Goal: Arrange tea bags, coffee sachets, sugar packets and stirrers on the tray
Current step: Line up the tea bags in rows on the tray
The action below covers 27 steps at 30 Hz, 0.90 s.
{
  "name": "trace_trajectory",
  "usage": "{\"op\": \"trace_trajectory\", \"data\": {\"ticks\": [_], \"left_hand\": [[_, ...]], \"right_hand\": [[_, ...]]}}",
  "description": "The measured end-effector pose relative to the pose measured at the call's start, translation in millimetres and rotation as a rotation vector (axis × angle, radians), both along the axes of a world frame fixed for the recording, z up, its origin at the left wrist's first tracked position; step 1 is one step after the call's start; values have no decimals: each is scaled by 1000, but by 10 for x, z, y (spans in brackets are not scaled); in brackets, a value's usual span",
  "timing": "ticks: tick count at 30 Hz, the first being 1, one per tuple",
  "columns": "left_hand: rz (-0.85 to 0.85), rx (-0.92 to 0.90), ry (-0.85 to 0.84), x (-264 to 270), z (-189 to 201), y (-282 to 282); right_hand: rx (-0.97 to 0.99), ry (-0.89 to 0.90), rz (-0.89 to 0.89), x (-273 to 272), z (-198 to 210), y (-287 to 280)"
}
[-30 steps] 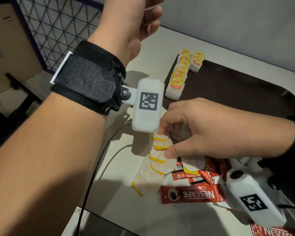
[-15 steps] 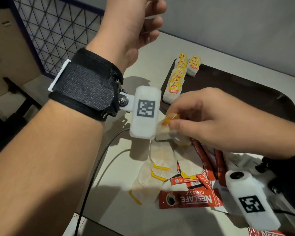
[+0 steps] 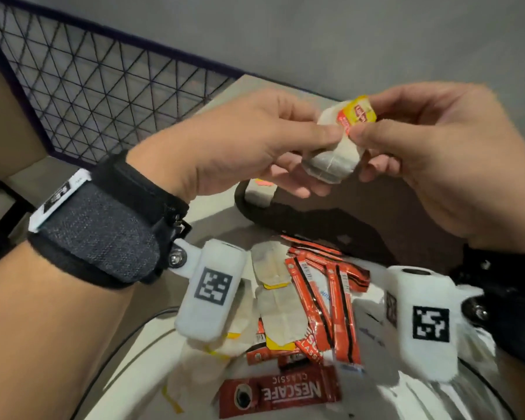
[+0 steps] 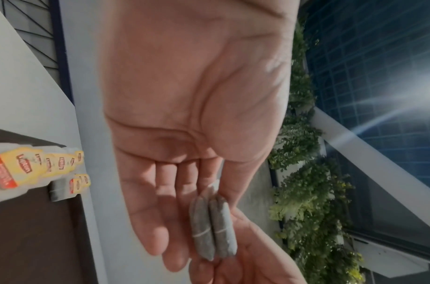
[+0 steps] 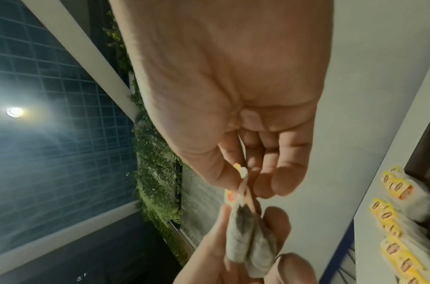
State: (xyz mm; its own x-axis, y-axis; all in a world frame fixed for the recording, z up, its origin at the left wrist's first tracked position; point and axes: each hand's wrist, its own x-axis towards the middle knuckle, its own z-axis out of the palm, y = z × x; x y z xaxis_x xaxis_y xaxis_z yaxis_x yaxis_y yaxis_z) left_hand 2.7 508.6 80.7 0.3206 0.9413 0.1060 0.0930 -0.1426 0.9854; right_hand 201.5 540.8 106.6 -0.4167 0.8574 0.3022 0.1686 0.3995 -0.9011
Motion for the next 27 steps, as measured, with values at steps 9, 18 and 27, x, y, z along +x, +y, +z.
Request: {"op": "trace_trajectory", "data": {"ticks": [9, 18, 27], "left_hand": [[27, -5, -2, 77, -116, 46], [122, 3, -89, 70, -77, 48], [157, 38, -77, 151, -92, 44]], "right_hand": [[38, 12, -24, 118, -80, 41], [106, -49, -30, 122, -100, 55], [127, -8, -58, 80, -134, 39]]}}
